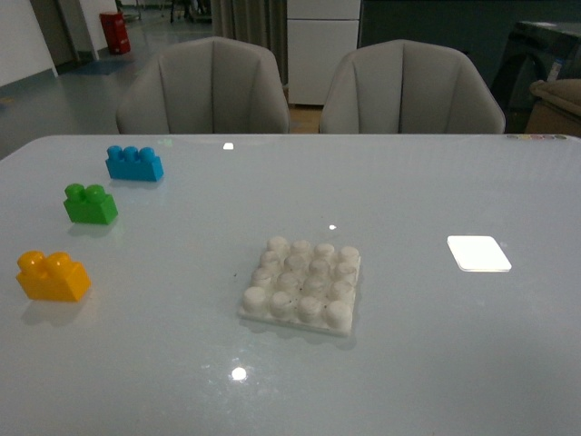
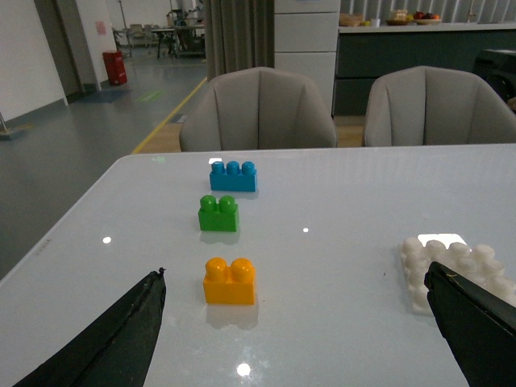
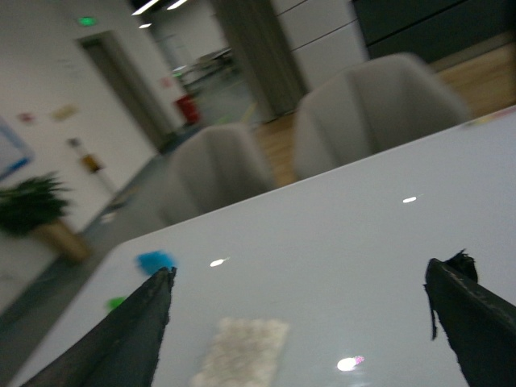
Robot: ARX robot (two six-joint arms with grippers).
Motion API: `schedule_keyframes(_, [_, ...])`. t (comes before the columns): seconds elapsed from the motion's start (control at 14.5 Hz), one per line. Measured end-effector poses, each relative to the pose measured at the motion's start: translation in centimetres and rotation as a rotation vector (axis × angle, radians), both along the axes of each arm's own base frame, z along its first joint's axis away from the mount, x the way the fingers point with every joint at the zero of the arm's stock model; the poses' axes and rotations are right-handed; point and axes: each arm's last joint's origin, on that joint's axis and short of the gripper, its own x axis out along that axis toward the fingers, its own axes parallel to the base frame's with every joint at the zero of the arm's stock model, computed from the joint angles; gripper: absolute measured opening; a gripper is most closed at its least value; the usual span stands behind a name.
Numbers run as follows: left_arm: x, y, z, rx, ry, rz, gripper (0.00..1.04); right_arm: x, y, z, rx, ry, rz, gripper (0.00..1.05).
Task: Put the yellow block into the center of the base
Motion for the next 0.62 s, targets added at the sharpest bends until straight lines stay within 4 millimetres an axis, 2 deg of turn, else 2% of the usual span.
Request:
schedule_keyframes(0.07, [0.0, 0.0, 0.0, 0.0, 0.0, 0.0, 0.98, -1.4, 0.4, 0.1, -0.109, -0.019, -0.11, 0.87])
schedule_keyframes(0.28, [0.0, 0.0, 0.0, 0.0, 0.0, 0.0, 0.98, -4.0, 1.4, -3.3, -0.397, -0.03, -0.235, 0.5])
schedule_keyframes(0.34, [0.0, 0.0, 0.0, 0.0, 0.0, 0.0, 0.98, -4.4, 2.3, -4.3, -0.43, -0.051, -0.184, 0.37])
schedule_keyframes(0.55, [0.0, 0.0, 0.0, 0.0, 0.0, 0.001, 0.98, -4.9, 2.1, -5.6, -0.455, -0.051, -0.215, 0.02])
schedule_keyframes(0.62, [0.0, 0.0, 0.0, 0.0, 0.0, 0.0, 0.98, -5.0, 2.1, -5.9, -0.464, -0.054, -0.214, 0.02])
